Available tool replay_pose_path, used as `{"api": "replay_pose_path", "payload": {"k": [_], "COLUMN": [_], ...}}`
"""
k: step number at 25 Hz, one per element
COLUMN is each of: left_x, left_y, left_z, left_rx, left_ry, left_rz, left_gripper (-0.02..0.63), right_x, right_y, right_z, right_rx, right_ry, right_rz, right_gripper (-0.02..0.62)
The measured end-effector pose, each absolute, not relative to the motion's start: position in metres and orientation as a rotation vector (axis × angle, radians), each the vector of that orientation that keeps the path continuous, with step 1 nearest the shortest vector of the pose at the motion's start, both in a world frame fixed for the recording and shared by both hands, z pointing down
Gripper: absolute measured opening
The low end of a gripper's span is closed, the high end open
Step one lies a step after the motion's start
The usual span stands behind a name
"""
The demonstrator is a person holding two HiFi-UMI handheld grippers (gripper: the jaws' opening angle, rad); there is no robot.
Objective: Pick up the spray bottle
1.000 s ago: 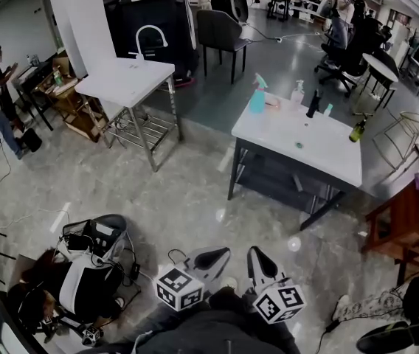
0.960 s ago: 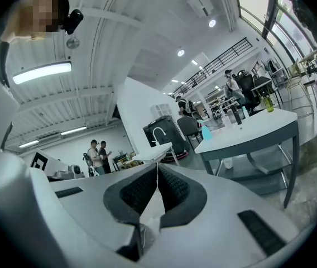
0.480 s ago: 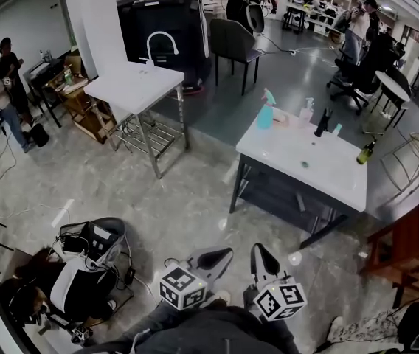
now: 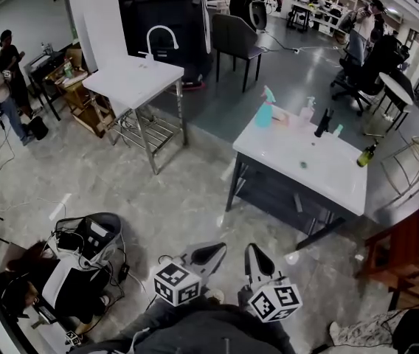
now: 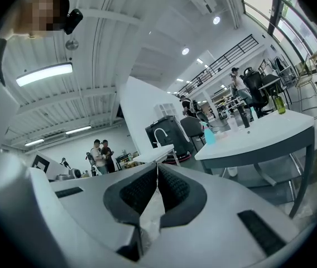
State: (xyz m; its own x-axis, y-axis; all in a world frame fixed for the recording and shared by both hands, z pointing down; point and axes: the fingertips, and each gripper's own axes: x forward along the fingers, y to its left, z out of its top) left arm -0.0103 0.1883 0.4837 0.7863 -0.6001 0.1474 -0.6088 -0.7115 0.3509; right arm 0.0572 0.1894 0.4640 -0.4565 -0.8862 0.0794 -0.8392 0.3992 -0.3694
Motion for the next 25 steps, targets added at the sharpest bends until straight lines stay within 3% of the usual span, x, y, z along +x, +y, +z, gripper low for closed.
{"api": "replay_pose_path", "payload": {"k": [25], "left_x": [0.029], "left_y": [0.165], "left_z": [0.487], "left_rx": [2.617], "left_ry": [-0.806], "left_rz": [0.077], "left_gripper": [0.003], "right_x": [0.103], "right_y": [0.174], "right_z": [0.457], "right_rx": [-1.663], "right_ry": [2.366], "right_rz": [-0.554], "right_gripper": [0.011]}}
